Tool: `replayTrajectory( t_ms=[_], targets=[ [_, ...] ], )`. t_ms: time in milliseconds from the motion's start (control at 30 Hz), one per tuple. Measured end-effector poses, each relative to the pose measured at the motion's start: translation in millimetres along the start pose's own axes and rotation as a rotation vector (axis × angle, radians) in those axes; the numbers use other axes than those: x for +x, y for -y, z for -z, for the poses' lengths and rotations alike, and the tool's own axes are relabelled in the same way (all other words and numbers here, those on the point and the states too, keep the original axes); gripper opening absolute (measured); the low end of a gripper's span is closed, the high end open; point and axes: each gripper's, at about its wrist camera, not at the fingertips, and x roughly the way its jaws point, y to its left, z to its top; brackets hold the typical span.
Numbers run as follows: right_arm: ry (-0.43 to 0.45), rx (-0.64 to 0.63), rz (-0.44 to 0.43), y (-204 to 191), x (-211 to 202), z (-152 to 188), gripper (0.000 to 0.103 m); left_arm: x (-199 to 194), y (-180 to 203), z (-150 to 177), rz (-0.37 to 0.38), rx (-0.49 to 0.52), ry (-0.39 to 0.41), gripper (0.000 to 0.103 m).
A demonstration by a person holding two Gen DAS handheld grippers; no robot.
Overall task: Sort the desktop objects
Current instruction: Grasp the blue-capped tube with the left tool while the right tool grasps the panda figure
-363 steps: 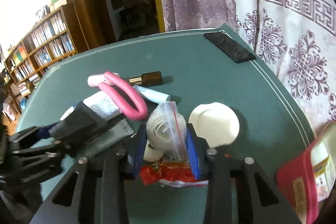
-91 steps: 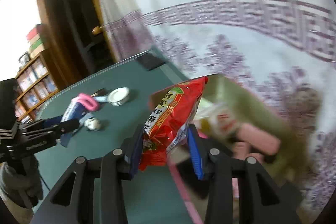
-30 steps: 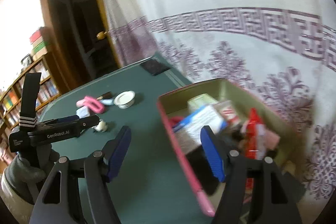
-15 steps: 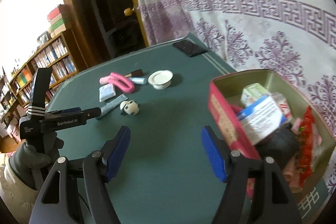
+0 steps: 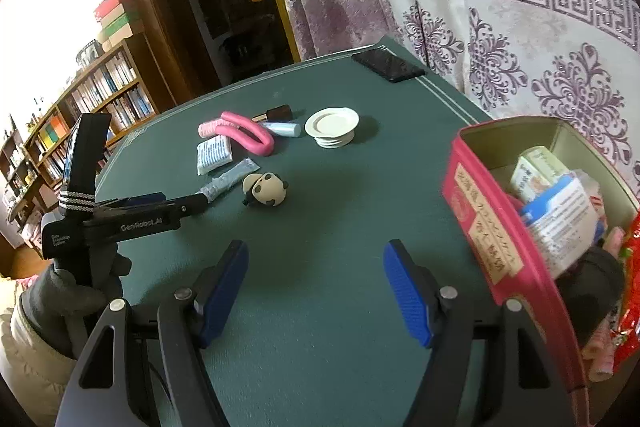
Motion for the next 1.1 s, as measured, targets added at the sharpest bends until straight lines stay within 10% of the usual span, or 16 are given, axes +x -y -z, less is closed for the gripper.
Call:
replayTrajectory(
  t_ms=[800, 933, 1100],
  targets=[
    [-0.058, -0.017, -0.045, -15.6, 37.0, -8.2, 0.074, 28.8, 0.8, -11.9, -0.011, 0.061, -0.004, 0.084],
    [-0.058, -0.029, -0.045, -20.6, 44.6, -13.6, 0.074, 25.6, 9.1, -8.4, -0.032, 0.118, 0.009, 0.051],
    [-0.064, -0.046, -0.057, -28.6, 60.2, -24.8, 0.074, 21.7, 9.4, -6.8, -0.007, 0.102, 0.024, 0.035]
  ],
)
